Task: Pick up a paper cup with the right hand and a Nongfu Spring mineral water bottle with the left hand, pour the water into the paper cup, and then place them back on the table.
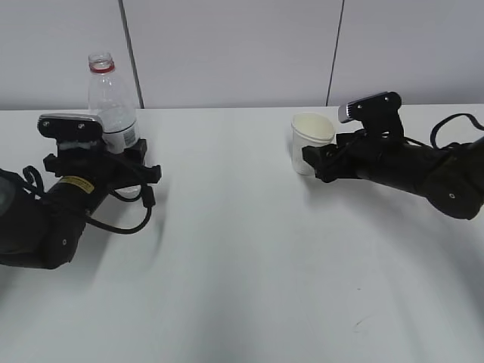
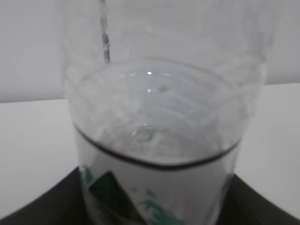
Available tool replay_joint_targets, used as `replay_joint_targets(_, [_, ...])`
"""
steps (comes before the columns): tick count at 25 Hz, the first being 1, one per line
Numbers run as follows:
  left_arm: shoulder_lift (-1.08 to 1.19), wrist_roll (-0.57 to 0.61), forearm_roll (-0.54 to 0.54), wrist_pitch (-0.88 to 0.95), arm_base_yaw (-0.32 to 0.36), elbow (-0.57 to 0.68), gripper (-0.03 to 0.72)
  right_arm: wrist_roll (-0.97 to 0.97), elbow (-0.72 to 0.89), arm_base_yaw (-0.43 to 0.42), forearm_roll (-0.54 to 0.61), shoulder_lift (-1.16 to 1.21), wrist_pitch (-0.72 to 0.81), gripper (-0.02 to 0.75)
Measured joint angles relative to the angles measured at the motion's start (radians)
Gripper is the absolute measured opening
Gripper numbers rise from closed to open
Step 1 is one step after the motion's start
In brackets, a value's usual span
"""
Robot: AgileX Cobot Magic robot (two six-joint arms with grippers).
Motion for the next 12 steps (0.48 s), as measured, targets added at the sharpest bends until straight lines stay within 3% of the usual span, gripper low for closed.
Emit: replay_joint_targets(12, [0.019, -0.003, 0.000, -0.018, 0.000, -0.020, 0.410, 0.000, 0.000, 0.000, -0.046, -0.010, 0.057, 0.589])
